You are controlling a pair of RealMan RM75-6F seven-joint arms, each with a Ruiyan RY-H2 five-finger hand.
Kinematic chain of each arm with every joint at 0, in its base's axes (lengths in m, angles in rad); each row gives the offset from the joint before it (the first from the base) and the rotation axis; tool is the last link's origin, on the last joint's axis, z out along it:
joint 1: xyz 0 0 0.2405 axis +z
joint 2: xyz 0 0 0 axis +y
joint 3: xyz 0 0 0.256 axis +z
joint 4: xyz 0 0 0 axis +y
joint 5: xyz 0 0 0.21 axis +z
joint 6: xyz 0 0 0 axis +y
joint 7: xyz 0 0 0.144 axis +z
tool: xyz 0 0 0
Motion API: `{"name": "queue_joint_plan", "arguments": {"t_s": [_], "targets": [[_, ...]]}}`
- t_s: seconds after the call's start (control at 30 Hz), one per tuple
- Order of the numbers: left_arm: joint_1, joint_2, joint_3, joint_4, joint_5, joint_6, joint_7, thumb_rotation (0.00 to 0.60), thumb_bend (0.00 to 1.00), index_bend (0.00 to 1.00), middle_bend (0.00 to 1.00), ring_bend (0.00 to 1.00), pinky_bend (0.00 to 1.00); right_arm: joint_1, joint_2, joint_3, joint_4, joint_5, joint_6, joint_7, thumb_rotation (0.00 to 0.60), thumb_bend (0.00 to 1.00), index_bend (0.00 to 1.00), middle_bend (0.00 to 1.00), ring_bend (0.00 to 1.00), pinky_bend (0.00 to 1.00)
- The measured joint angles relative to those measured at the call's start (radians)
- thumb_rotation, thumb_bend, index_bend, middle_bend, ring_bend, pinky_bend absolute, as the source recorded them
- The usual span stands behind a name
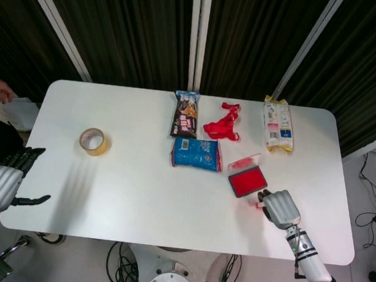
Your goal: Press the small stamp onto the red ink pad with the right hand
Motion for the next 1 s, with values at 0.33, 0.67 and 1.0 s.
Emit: {"name": "queue_joint_plan", "arguments": {"t_s": [0.33, 0.67, 1.0], "targets": [[0.005, -0.001, 0.001, 0.009, -0.004, 0.003, -0.01, 0.438, 0.08, 0.07, 0.12, 0.08, 0.17, -0.003, -0.029, 0.009, 0.05, -0.013, -0.009, 0.036, 0.6, 0.37, 0.56, 0.51, 0.9, 1.0], [0.001, -0.002, 0.001, 0.011, -0.005, -0.005, -0.013, 0.456, 0.09, 0.11, 0.12, 0.08, 0.17, 0.006, -0.008, 0.008, 0.03, -0.01, -0.051, 0.029, 0.6, 0.32, 0.41, 0.42, 0.9, 1.0], [0.003, -0.001, 0.0, 0.01, -0.004, 0.001, -0.011, 0.455, 0.09, 0.11, 0.12, 0.08, 0.17, 0.008, 0.009, 0.01, 0.011, -0.012, -0.062, 0.022, 0.6, 0.32, 0.32, 0.36, 0.9, 1.0]]}}
